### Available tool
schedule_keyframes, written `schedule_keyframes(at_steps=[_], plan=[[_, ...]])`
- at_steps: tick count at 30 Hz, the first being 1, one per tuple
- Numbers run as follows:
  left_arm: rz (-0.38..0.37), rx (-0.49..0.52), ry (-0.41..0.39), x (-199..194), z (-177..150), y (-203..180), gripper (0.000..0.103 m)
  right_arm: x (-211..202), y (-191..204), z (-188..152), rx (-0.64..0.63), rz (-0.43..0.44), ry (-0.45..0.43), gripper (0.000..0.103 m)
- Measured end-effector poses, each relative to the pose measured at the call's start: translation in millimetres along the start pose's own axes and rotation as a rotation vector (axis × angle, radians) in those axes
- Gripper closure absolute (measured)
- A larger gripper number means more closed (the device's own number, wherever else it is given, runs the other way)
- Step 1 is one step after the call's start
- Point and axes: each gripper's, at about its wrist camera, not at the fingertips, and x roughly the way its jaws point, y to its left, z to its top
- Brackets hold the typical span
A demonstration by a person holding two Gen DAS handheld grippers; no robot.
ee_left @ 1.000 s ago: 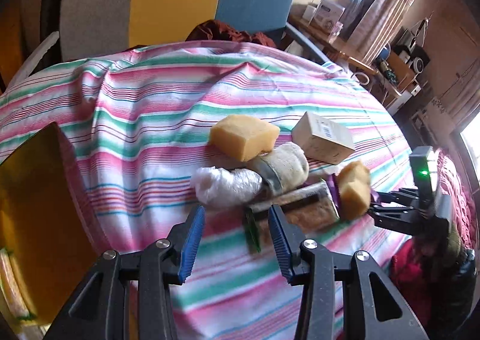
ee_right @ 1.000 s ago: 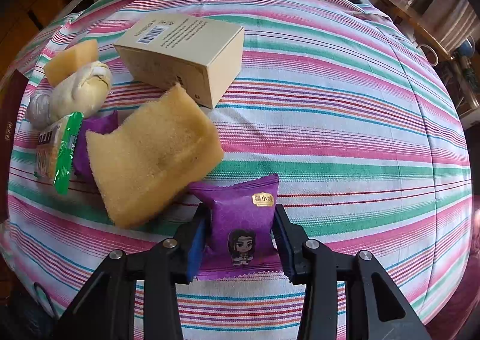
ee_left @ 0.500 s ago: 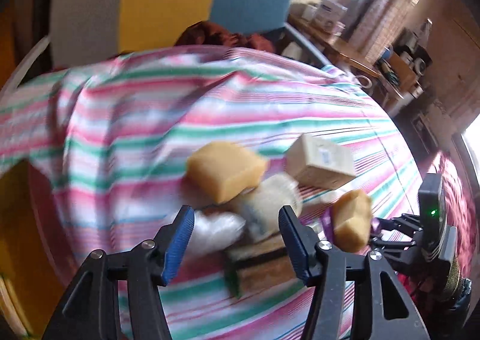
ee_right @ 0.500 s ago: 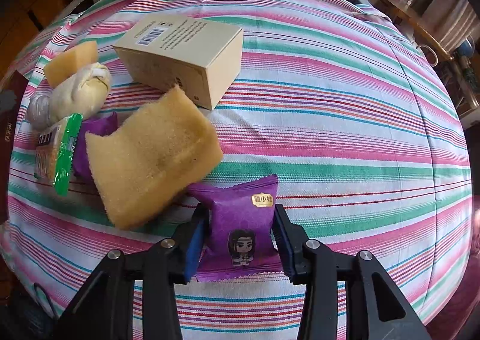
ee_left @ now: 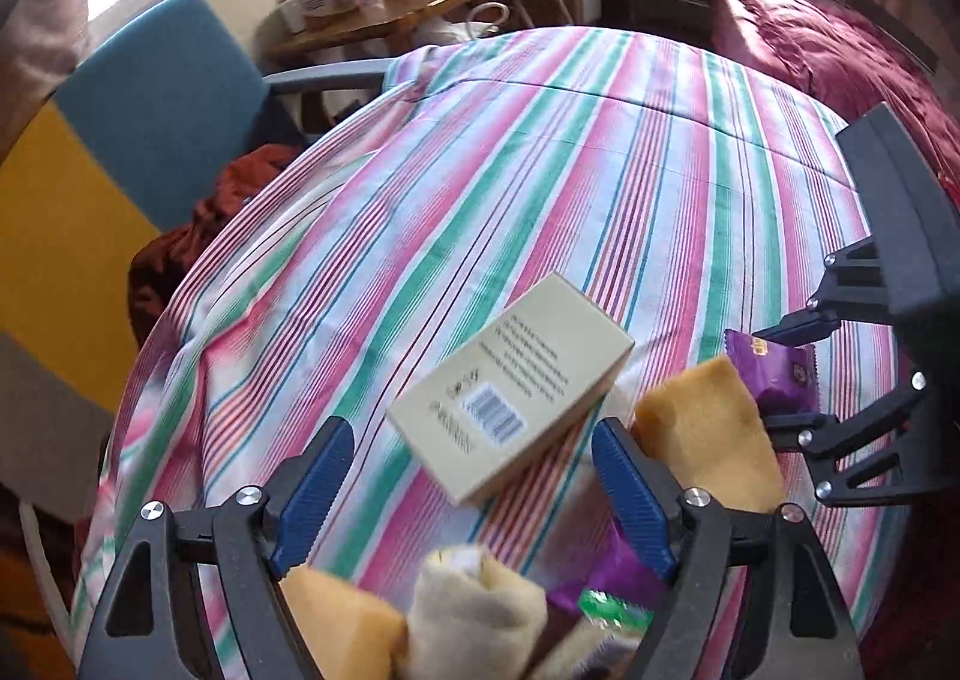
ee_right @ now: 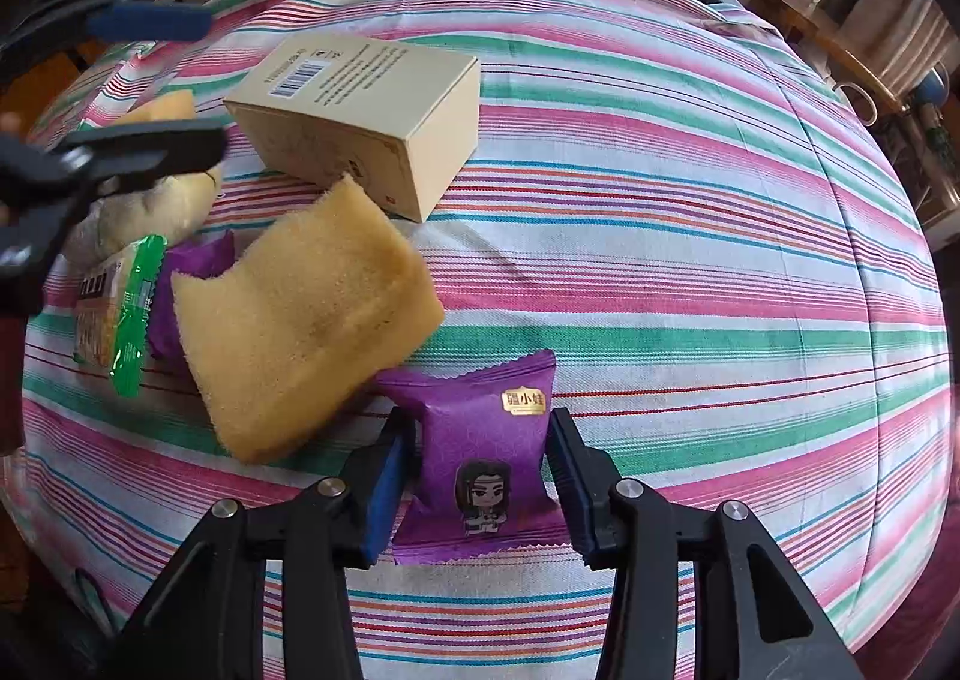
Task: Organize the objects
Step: 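Grasp the beige cardboard box with the left gripper while the right gripper holds the purple packet, then carry the beige box into the gold tray and open the left gripper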
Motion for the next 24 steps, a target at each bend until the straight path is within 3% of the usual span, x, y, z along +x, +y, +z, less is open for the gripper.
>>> schedule_keyframes(at_steps=[9,12,13,14,16,20,24], plan=[[-0.058,0.198,0.070,38,24,-13,0.016,-6,4,-2,0.005,-0.008,0.001,0.047],[-0.079,0.207,0.089,47,30,-16,0.016,-4,3,0,0.010,-0.009,0.003,0.045],[-0.103,0.188,0.101,51,30,-16,0.025,-4,3,-1,0.012,-0.008,0.003,0.044],[-0.126,0.163,0.112,54,30,-15,0.041,-4,4,-1,0.014,-0.007,0.002,0.044],[-0.150,0.091,0.115,57,26,-14,0.053,-4,4,1,0.013,-0.006,0.002,0.045],[-0.140,-0.045,0.078,48,15,-4,0.053,-7,3,1,0.015,0.004,-0.003,0.053],[-0.105,-0.202,0.009,21,1,10,0.053,-10,3,0,0.021,0.010,-0.001,0.053]])
